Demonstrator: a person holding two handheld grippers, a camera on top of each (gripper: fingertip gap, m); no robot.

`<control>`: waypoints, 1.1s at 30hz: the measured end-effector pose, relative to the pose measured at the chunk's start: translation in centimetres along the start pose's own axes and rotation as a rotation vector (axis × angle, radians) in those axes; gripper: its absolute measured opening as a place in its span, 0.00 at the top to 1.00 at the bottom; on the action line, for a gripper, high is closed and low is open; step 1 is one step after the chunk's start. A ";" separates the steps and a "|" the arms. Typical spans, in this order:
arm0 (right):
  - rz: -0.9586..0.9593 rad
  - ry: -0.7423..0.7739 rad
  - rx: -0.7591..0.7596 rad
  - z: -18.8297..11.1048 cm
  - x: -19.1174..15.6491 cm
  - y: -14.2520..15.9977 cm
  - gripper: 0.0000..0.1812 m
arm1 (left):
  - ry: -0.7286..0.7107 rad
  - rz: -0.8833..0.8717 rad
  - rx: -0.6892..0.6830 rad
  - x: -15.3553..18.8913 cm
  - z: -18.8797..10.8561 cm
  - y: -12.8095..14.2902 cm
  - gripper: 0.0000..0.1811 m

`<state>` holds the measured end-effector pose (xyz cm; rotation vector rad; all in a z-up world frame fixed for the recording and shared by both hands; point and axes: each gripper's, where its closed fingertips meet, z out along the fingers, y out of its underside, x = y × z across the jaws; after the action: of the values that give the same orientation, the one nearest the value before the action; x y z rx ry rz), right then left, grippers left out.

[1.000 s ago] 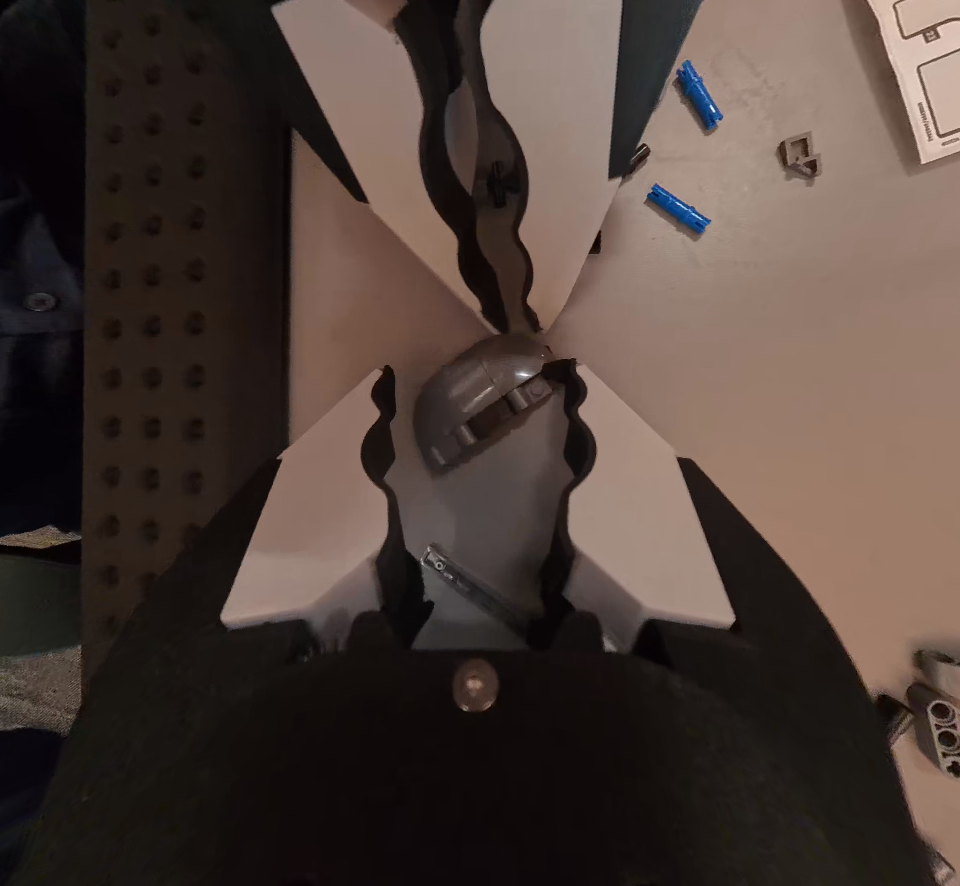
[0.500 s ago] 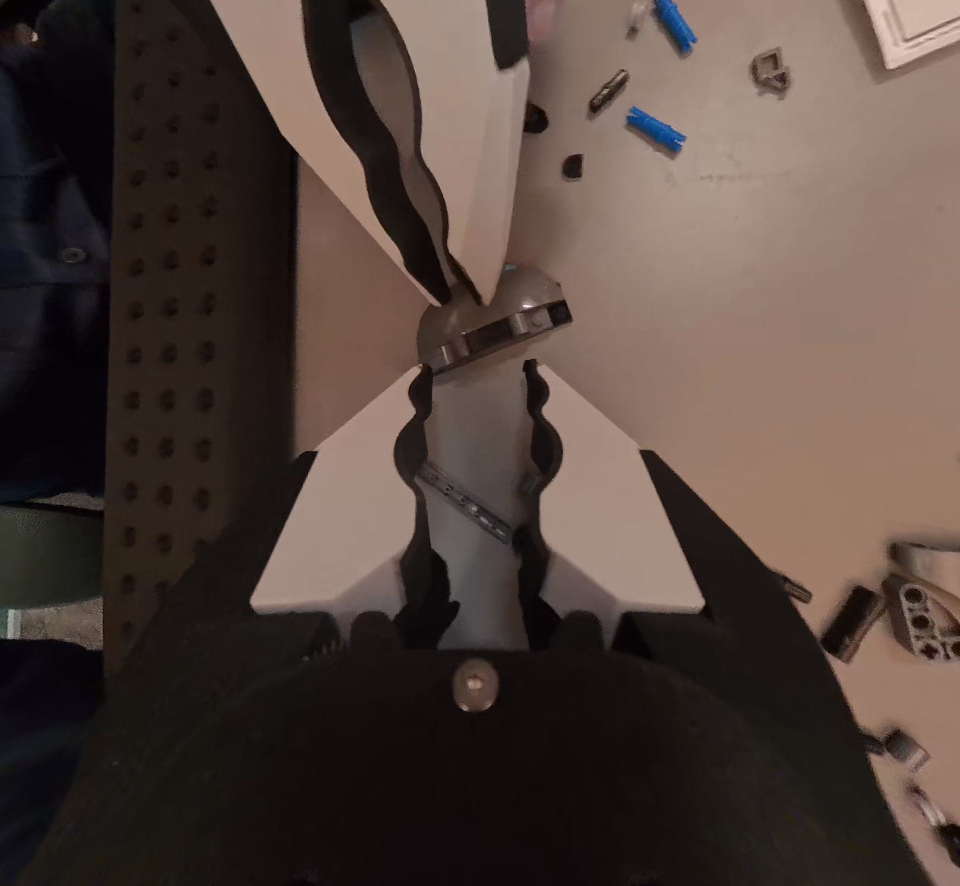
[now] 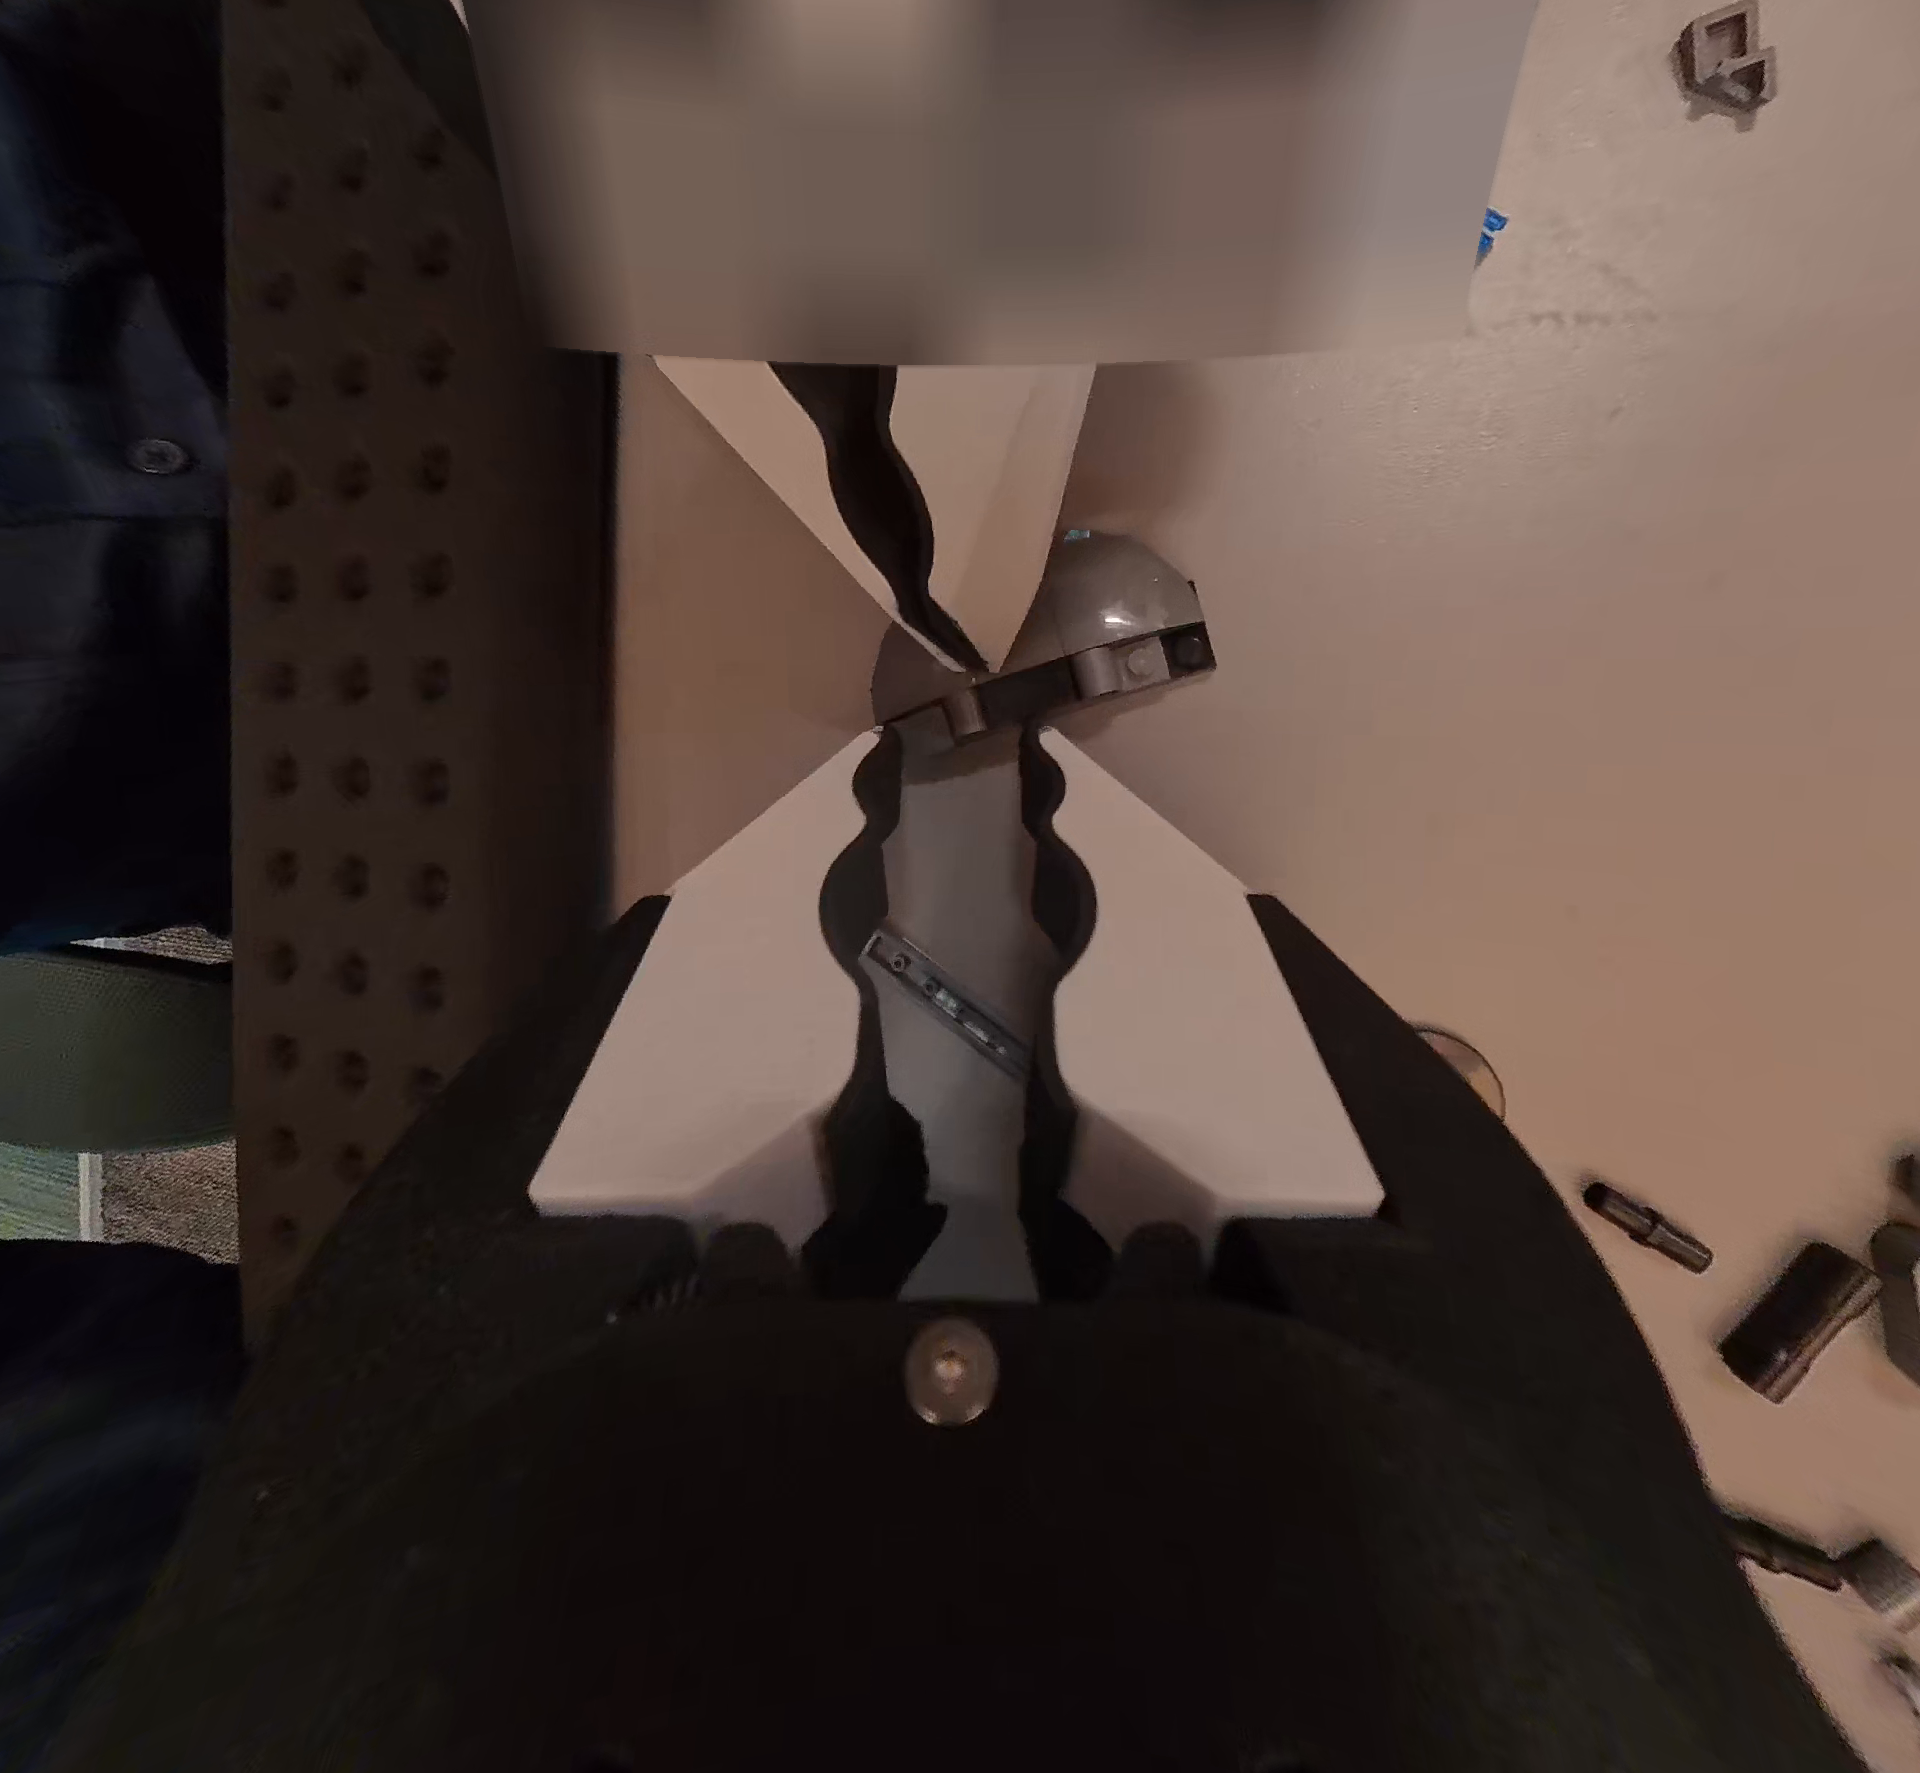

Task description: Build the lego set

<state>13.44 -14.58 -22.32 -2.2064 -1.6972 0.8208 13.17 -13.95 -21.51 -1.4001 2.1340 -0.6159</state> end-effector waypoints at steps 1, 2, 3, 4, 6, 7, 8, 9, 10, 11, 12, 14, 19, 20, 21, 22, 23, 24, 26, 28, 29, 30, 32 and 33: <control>0.004 -0.004 0.001 0.0 0.0 0.0 0.88 | 0.005 -0.002 0.006 0.1 0.1 -0.1 1.00; 0.008 -0.009 0.002 0.1 -0.1 -0.1 0.89 | 0.024 -0.004 0.015 0.4 0.2 -0.2 1.00; 0.008 -0.016 0.004 0.1 -0.1 -0.1 0.90 | 0.054 -0.002 0.017 0.9 0.3 -0.3 1.00; 0.007 -0.020 0.003 0.2 -0.2 -0.2 0.94 | 0.086 0.008 0.018 1.6 0.6 -0.3 1.00; 0.009 -0.001 0.002 0.3 0.2 -0.2 0.94 | 0.087 0.040 -0.008 2.1 1.3 0.0 1.00; 0.005 0.011 -0.001 0.3 0.3 -0.1 0.96 | 0.082 0.048 -0.011 2.0 1.3 0.0 1.00; 0.002 0.010 0.000 0.2 0.3 -0.1 0.96 | 0.095 0.042 -0.016 2.0 1.1 0.2 1.00; -0.001 0.003 0.001 0.2 0.1 -0.1 0.95 | 0.101 0.035 -0.010 1.9 0.7 0.2 1.00; -0.004 -0.005 0.005 0.2 0.0 -0.1 0.94 | 0.086 0.027 0.009 1.4 0.2 0.1 1.00; -0.001 -0.012 0.010 0.2 0.0 -0.1 0.92 | 0.069 0.015 0.031 0.9 -0.4 -0.1 1.00; 0.005 -0.018 0.013 0.2 0.0 -0.1 0.92 | 0.063 0.002 0.058 0.6 -1.0 -0.4 1.00; 0.017 -0.016 0.026 0.0 0.2 -0.2 0.91 | 0.032 -0.015 0.085 -0.4 -2.0 -0.5 1.00; 0.021 0.023 0.047 -0.3 0.8 -0.6 0.88 | -0.065 -0.073 0.011 -3.2 -2.4 2.0 1.00; 0.018 0.026 0.037 -0.1 0.8 -0.5 0.88 | -0.077 -0.078 -0.012 -3.5 -2.2 2.5 1.00; 0.013 0.029 0.029 0.1 0.7 -0.5 0.88 | -0.090 -0.084 -0.031 -3.9 -2.0 2.9 1.00; 0.006 0.032 0.025 0.2 0.7 -0.6 0.89 | -0.102 -0.092 -0.044 -4.2 -1.9 3.2 1.00; -0.002 0.038 0.021 0.3 0.7 -0.6 0.90 | -0.103 -0.100 -0.039 -4.3 -2.0 3.2 1.00; -0.006 0.041 0.019 0.3 0.7 -0.6 0.91 | -0.103 -0.111 -0.028 -4.5 -2.2 3.0 1.00; 0.000 0.030 0.024 0.2 0.7 -0.5 0.90 | -0.114 -0.120 -0.023 -4.8 -2.4 3.0 1.00; 0.005 0.031 0.025 0.1 0.7 -0.5 0.89 | -0.126 -0.133 -0.041 -5.2 -2.2 3.4 1.00; 0.004 0.025 0.029 0.2 0.6 -0.6 0.89 | -0.127 -0.140 -0.058 -5.4 -2.0 3.7 1.00; 0.002 0.018 0.031 0.4 0.5 -0.8 0.88 | -0.123 -0.145 -0.074 -5.5 -1.7 4.0 0.99; -0.013 0.031 0.021 0.5 0.4 -0.9 0.87 | -0.092 -0.160 -0.082 -5.2 -1.0 4.2 0.99; -0.026 0.048 0.015 0.5 0.5 -0.9 0.88 | -0.080 -0.158 -0.089 -5.0 -0.8 4.3 1.00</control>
<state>12.47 -13.94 -22.44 -2.1717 -1.6886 0.7655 11.36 -7.71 -22.74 -1.6257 2.0244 -0.5198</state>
